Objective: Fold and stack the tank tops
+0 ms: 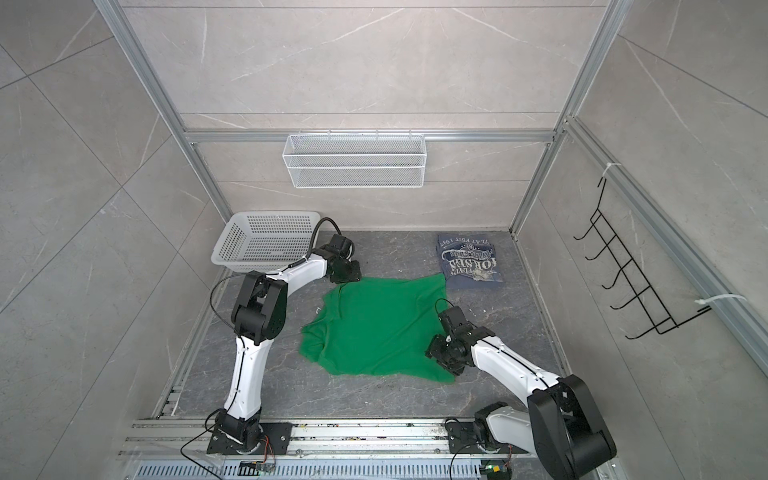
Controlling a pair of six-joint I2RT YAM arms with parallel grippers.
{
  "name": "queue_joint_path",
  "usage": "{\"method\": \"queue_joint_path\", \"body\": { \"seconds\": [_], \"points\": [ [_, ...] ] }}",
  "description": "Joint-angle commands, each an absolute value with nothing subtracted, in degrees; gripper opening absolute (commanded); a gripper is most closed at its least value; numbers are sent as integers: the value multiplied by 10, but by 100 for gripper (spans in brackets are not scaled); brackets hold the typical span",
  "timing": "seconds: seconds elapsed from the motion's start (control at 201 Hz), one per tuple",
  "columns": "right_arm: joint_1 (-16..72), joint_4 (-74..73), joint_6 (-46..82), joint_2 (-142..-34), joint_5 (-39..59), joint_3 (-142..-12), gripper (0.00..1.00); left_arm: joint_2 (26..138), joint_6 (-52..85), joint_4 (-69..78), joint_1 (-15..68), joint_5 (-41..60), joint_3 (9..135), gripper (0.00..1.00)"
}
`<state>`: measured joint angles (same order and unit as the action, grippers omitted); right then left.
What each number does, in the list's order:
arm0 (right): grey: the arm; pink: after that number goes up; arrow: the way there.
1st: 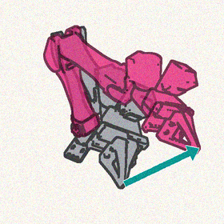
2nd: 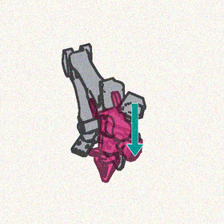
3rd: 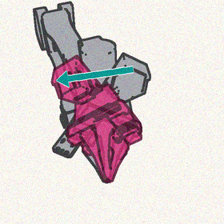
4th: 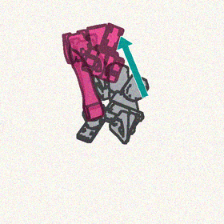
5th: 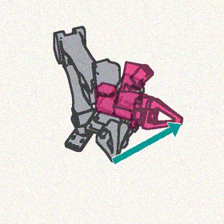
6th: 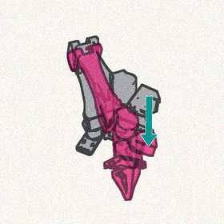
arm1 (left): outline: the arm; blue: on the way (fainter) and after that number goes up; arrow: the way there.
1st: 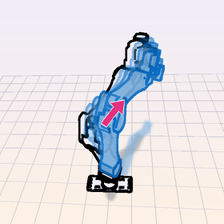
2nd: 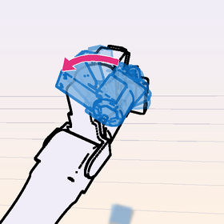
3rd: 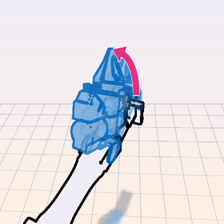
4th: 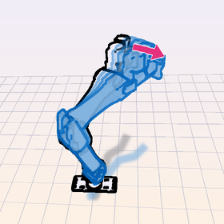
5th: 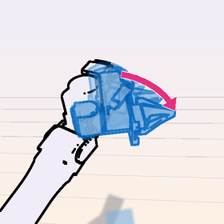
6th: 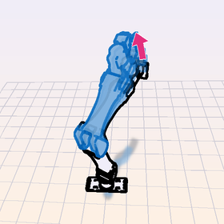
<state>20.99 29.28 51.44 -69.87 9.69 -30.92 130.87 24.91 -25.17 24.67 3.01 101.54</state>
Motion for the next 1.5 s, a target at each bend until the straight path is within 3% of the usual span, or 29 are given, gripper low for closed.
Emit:
{"method": "queue_joint_path", "body": {
  "seconds": [0.0,0.239,0.448,0.672,0.941,1.08,1.389,1.498],
  "points": [
    [212,340,547,-704,53,-273,65,1323,243,-258,230,4,1014,50],
    [212,414,540,-666,-24,-309,67,1319,213,-303,226,7,1066,51],
    [212,397,470,-667,14,-365,67,1256,179,-402,263,50,1118,67],
    [208,384,410,-678,-3,-459,68,1036,270,-332,284,59,870,68],
    [193,329,380,-821,39,-560,68,885,330,-308,327,30,638,65],
    [193,299,389,-839,58,-547,67,891,312,-324,328,-12,612,62],
    [192,296,388,-804,43,-483,67,1000,248,-362,352,-94,679,58],
    [189,296,387,-801,40,-474,67,1026,249,-369,353,-132,695,50]
  ]
}}
